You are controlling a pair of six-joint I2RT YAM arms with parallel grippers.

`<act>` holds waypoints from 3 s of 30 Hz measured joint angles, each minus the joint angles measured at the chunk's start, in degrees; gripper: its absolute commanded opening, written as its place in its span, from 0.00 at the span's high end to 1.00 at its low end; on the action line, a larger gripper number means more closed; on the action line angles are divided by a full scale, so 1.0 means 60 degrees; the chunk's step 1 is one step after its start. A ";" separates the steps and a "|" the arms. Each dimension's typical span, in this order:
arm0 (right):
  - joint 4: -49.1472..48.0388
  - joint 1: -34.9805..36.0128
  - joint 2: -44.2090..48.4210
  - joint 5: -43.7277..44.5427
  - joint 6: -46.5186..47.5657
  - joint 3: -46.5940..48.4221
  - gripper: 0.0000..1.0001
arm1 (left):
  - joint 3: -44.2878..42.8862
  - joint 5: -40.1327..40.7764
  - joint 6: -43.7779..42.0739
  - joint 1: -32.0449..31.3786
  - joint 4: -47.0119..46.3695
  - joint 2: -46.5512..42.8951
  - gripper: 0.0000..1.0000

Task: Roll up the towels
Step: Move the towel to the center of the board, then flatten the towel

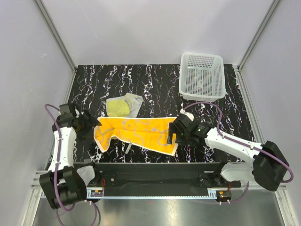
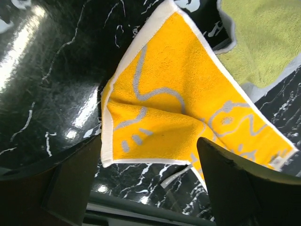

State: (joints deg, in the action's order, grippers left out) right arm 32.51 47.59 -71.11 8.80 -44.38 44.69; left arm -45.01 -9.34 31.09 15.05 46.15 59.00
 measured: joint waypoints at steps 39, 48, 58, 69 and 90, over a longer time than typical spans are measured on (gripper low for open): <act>-0.3257 -0.0612 -0.2492 -0.2747 -0.0444 -0.0375 0.05 | -0.6630 0.1836 -0.0933 -0.3898 -0.1282 0.9169 0.02; -0.3825 -0.0616 -0.2656 -0.2958 -0.0492 -0.0441 0.05 | -0.7045 0.1679 -0.1126 -0.4397 -0.1428 0.9916 1.00; -0.5115 -0.0634 -0.3089 -0.3402 -0.0758 -0.0656 0.05 | -0.9326 0.1796 -0.1191 -0.2812 -0.0718 1.0502 1.00; -0.6124 -0.0783 -0.3727 -0.4193 -0.0860 -0.0568 0.03 | -1.3806 0.2561 -0.1191 -0.0342 -0.0987 1.2338 0.02; -0.2590 -0.0729 -0.0229 -0.2229 -0.0900 -0.2040 0.01 | -0.2455 0.1362 0.0357 -0.0390 -0.0244 0.1490 0.17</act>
State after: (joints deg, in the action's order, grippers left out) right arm 16.97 43.22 -72.49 -4.58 -49.78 32.45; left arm -59.75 -1.17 33.23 12.71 44.69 67.94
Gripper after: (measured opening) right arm 0.993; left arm 0.831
